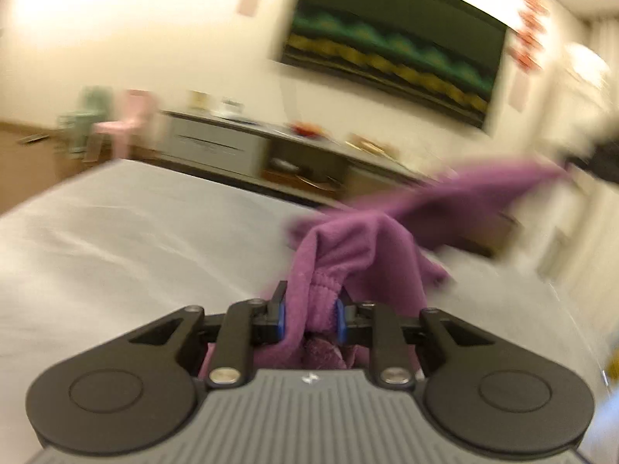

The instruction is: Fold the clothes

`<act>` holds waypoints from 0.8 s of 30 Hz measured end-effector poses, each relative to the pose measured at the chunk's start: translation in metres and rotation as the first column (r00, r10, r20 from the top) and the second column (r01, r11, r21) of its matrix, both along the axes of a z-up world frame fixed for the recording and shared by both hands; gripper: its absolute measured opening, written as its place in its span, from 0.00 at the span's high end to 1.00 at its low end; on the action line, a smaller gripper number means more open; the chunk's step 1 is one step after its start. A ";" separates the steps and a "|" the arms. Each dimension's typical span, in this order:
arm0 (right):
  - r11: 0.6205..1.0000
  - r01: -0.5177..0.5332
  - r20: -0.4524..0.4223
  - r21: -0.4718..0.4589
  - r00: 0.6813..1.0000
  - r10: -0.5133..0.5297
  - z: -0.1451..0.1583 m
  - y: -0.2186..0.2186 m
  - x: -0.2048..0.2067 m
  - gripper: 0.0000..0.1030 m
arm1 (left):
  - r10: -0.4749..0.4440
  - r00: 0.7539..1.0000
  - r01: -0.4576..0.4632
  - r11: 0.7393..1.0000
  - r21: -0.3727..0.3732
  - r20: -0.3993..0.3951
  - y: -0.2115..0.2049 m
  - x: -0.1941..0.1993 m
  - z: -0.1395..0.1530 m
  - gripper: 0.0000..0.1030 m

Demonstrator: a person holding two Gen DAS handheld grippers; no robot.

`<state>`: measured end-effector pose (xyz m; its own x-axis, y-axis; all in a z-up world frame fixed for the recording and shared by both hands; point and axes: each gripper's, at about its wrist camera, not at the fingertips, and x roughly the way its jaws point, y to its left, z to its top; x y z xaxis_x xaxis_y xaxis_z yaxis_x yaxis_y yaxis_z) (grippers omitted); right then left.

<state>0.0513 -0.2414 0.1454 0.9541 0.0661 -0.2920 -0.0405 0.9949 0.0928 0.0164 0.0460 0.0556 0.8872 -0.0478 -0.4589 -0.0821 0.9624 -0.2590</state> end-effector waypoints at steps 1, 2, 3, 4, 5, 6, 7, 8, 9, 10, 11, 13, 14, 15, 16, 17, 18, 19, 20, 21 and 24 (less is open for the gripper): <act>0.998 0.061 0.007 -0.030 0.998 -0.061 0.001 -0.014 -0.007 1.00 | 0.055 0.998 -0.055 0.998 -0.016 -0.008 0.013 0.000 0.003 0.78; 0.991 0.118 -0.001 -0.058 0.993 -0.119 -0.002 -0.027 -0.013 1.00 | 0.111 0.993 -0.112 0.993 -0.030 -0.039 0.026 0.003 0.000 0.77; 0.983 0.164 -0.029 -0.080 0.986 -0.167 -0.010 -0.040 -0.018 1.00 | 0.149 0.986 -0.153 0.987 -0.045 -0.076 0.037 0.006 -0.004 0.76; 0.976 0.190 -0.085 -0.108 0.976 -0.200 -0.024 -0.051 -0.017 1.00 | 0.162 0.980 -0.170 0.984 -0.060 -0.120 0.044 0.009 -0.011 0.74; 0.969 0.205 -0.154 -0.141 0.962 -0.226 -0.043 -0.061 -0.013 1.00 | 0.164 0.973 -0.179 0.981 -0.080 -0.159 0.049 0.011 -0.016 0.71; 0.961 0.218 -0.221 -0.169 0.942 -0.253 -0.065 -0.071 -0.012 1.00 | 0.156 0.971 -0.177 0.979 -0.105 -0.183 0.052 0.010 -0.020 0.67; 0.955 0.222 -0.294 -0.196 0.916 -0.273 -0.086 -0.080 -0.010 0.97 | 0.139 0.972 -0.162 0.980 -0.117 -0.189 0.052 0.007 -0.021 0.59; 0.951 0.233 -0.326 -0.202 0.900 -0.290 -0.100 -0.086 -0.012 0.96 | 0.126 0.974 -0.149 0.983 -0.110 -0.187 0.050 0.004 -0.020 0.48; 0.948 0.251 -0.333 -0.196 0.892 -0.305 -0.110 -0.091 -0.016 0.86 | 0.121 0.976 -0.139 0.986 -0.093 -0.181 0.047 0.000 -0.019 0.41; 0.949 0.258 -0.329 -0.179 0.894 -0.305 -0.114 -0.092 -0.022 0.81 | 0.115 0.978 -0.129 0.989 -0.075 -0.175 0.045 -0.004 -0.017 0.32; 0.961 0.234 -0.323 -0.151 0.907 -0.271 -0.113 -0.087 -0.028 0.65 | 0.115 0.979 -0.127 0.990 -0.059 -0.168 0.045 -0.006 -0.017 0.26; 0.985 0.140 -0.316 -0.106 0.934 -0.166 -0.111 -0.070 -0.036 0.48 | 0.134 0.978 -0.143 0.989 -0.043 -0.158 0.050 -0.005 -0.018 0.17; 0.992 0.064 -0.323 -0.107 0.942 -0.095 -0.113 -0.055 -0.036 0.41 | 0.140 0.976 -0.151 0.987 -0.054 -0.164 0.051 -0.003 -0.020 0.16; 0.994 -0.020 -0.336 -0.111 0.942 -0.018 -0.118 -0.037 -0.036 0.33 | 0.137 0.975 -0.152 0.985 -0.077 -0.177 0.051 -0.003 -0.024 0.16; 0.987 -0.111 -0.352 -0.117 0.934 0.064 -0.124 -0.020 -0.034 0.29 | 0.127 0.973 -0.150 0.983 -0.107 -0.195 0.054 0.001 -0.029 0.13; 0.971 -0.206 -0.372 -0.124 0.917 0.147 -0.130 -0.003 -0.032 0.22 | 0.107 0.970 -0.139 0.981 -0.138 -0.218 0.056 0.007 -0.034 0.06; 0.949 -0.273 -0.389 -0.158 0.900 0.195 -0.137 0.012 -0.029 0.19 | 0.075 0.966 -0.119 0.978 -0.170 -0.249 0.056 0.017 -0.039 0.04; 0.923 -0.325 -0.406 -0.206 0.887 0.222 -0.145 0.026 -0.026 0.18 | 0.049 0.960 -0.105 0.976 -0.192 -0.274 0.056 0.027 -0.043 0.04; 0.905 -0.350 -0.426 -0.243 0.876 0.224 -0.153 0.034 -0.020 0.17 | 0.034 0.955 -0.096 0.975 -0.199 -0.294 0.054 0.036 -0.046 0.04; 0.891 -0.360 -0.448 -0.276 0.868 0.213 -0.160 0.038 -0.012 0.17 | 0.018 0.949 -0.087 0.974 -0.207 -0.314 0.053 0.045 -0.048 0.06; 0.880 -0.410 -0.534 -0.239 0.813 0.233 -0.179 0.036 0.014 0.57 | -0.070 0.944 0.006 0.981 -0.194 -0.323 0.042 0.073 -0.047 0.72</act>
<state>0.0656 -0.2055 -0.0333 0.6274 0.1598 -0.7621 -0.4018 0.9048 -0.1411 0.0893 0.0882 0.0082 0.6857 -0.1917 -0.7022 -0.1572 0.9029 -0.4000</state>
